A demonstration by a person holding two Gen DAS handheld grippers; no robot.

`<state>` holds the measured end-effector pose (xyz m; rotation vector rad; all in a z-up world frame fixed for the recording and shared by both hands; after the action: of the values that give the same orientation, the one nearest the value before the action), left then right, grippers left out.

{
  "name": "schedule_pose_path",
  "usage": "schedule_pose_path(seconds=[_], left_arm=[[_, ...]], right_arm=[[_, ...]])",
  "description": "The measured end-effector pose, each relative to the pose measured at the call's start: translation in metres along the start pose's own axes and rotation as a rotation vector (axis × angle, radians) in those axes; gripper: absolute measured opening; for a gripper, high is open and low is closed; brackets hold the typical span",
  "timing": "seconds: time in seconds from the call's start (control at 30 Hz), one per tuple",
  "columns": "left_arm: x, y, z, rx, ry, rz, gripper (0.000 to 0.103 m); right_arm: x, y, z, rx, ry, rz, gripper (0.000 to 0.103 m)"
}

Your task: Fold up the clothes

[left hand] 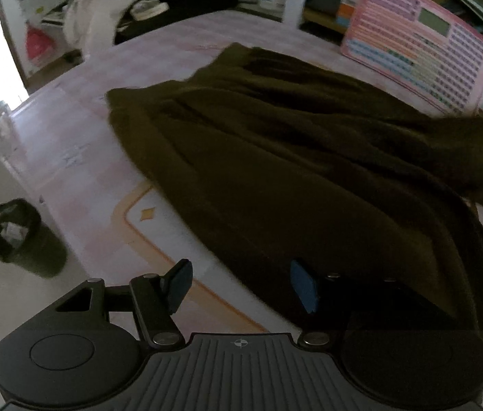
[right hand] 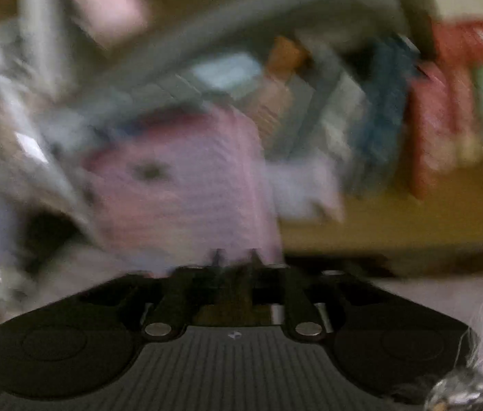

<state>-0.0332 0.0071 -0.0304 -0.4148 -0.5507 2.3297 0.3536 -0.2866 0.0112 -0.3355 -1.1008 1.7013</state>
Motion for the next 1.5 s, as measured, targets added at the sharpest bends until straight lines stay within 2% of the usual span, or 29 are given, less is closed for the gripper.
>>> schedule_pose_path(seconds=[0.07,0.17,0.3,0.4,0.53,0.57,0.63,0.7,0.77,0.87,0.93,1.0,1.17,1.27,1.33,1.4,1.5], left_arm=[[0.004,0.0,0.002,-0.005,-0.007,0.014,0.065],[0.004,0.0,0.002,-0.003,-0.002,0.013,0.065],[-0.003,0.001,0.003,-0.004,0.025,-0.023,0.065],[-0.003,0.003,0.005,-0.013,0.029,-0.023,0.065],[0.003,0.005,0.005,-0.013,0.022,-0.001,0.065],[0.004,0.005,0.006,-0.013,0.021,0.002,0.065],[0.006,0.007,0.007,-0.016,0.022,0.007,0.065],[0.008,0.008,0.009,-0.019,0.022,0.015,0.065],[0.01,0.009,0.01,-0.023,0.02,0.023,0.065],[0.014,0.012,0.013,-0.023,0.009,0.031,0.065],[0.017,0.013,0.014,-0.024,0.006,0.04,0.065],[0.022,0.012,0.014,-0.028,0.008,0.06,0.065],[0.023,0.009,0.011,-0.029,0.039,0.064,0.065],[0.018,0.006,0.012,-0.039,0.058,0.027,0.065],[0.017,0.0,0.012,-0.049,0.07,0.017,0.065],[0.018,-0.009,0.012,-0.067,0.086,0.009,0.065],[0.022,-0.028,0.01,-0.099,0.123,0.014,0.065]], right_arm=[[-0.01,0.011,-0.005,0.051,0.088,-0.017,0.05],[-0.018,0.024,0.009,0.084,0.04,-0.018,0.05],[-0.012,0.05,0.02,0.189,0.049,0.047,0.052],[-0.01,0.076,0.027,0.262,0.045,0.05,0.052],[-0.002,0.094,0.026,0.297,0.022,0.025,0.052],[0.001,0.097,0.024,0.303,0.016,0.021,0.05],[0.006,0.1,0.015,0.327,0.002,0.022,0.039],[0.012,0.102,0.008,0.336,0.016,0.058,0.018],[0.02,0.101,0.005,0.34,0.028,0.124,0.013],[0.028,0.075,0.02,0.274,0.025,0.18,0.01],[0.028,0.042,0.049,0.152,-0.019,0.159,0.01],[0.027,0.028,0.068,0.128,-0.039,0.168,0.01],[0.007,0.089,0.041,0.411,0.061,0.198,0.011],[-0.001,0.107,0.037,0.405,0.1,0.171,0.014],[-0.001,0.108,0.039,0.4,0.138,0.16,0.023],[0.001,0.11,0.042,0.399,0.183,0.152,0.042],[0.005,0.111,0.062,0.365,0.213,0.12,0.048]])
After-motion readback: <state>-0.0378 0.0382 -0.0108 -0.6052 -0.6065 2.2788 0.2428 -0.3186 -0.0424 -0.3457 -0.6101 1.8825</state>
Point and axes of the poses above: each gripper's, at about its wrist camera, not at the fingertips, and z roughly against the way its jaws point, x to its left, y to its underside, the point moved 2 cm from there along -z, roughly the way its jaws point, and after that the axes turned 7 degrees about z, right-handed, at the moved point
